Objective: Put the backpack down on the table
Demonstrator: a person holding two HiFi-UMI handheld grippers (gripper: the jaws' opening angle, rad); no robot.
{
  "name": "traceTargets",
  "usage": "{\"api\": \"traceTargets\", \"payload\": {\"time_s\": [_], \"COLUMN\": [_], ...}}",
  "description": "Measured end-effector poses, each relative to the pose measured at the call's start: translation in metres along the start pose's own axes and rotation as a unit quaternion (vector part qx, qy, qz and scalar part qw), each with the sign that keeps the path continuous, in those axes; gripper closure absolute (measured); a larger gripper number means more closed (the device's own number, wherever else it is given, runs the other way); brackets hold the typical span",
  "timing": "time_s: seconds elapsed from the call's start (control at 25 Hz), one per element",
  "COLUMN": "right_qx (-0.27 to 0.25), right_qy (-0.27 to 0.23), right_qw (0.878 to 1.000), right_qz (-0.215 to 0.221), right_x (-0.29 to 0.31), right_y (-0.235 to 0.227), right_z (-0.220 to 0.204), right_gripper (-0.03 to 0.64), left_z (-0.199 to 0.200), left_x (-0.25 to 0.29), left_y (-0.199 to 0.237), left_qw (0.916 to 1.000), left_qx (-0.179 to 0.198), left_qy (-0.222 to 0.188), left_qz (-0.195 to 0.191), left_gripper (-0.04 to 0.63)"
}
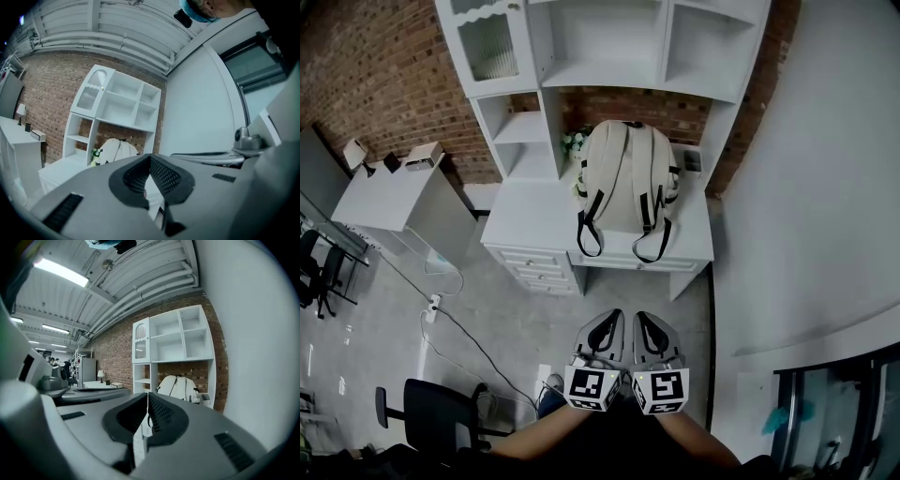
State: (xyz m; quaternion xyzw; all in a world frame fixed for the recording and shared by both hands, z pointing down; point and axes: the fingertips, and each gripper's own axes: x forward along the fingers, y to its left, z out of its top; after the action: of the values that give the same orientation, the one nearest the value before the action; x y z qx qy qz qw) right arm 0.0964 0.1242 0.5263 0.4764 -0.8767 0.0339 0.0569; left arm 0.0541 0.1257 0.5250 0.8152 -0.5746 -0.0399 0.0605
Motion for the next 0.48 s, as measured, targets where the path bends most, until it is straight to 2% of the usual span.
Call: {"api": "traceTargets", "payload": {"time_s": [0.48], "right_qx": [-0.015], "right_qy": [0.004], "right_qw": [1.000], "right_qz": [-0.006], "right_x": [-0.018], "right_y": [-0.015], "right_z": [-0.008], "right_gripper": [0.597], "left_z": [-0.012], "left_x": [-0.001], "left_y": [-0.022], "left_qw": [0.9998], "left_qx": [0.012], "left_qy": [0.007], "left_qz": [0.012], "left_gripper": [0.578]}}
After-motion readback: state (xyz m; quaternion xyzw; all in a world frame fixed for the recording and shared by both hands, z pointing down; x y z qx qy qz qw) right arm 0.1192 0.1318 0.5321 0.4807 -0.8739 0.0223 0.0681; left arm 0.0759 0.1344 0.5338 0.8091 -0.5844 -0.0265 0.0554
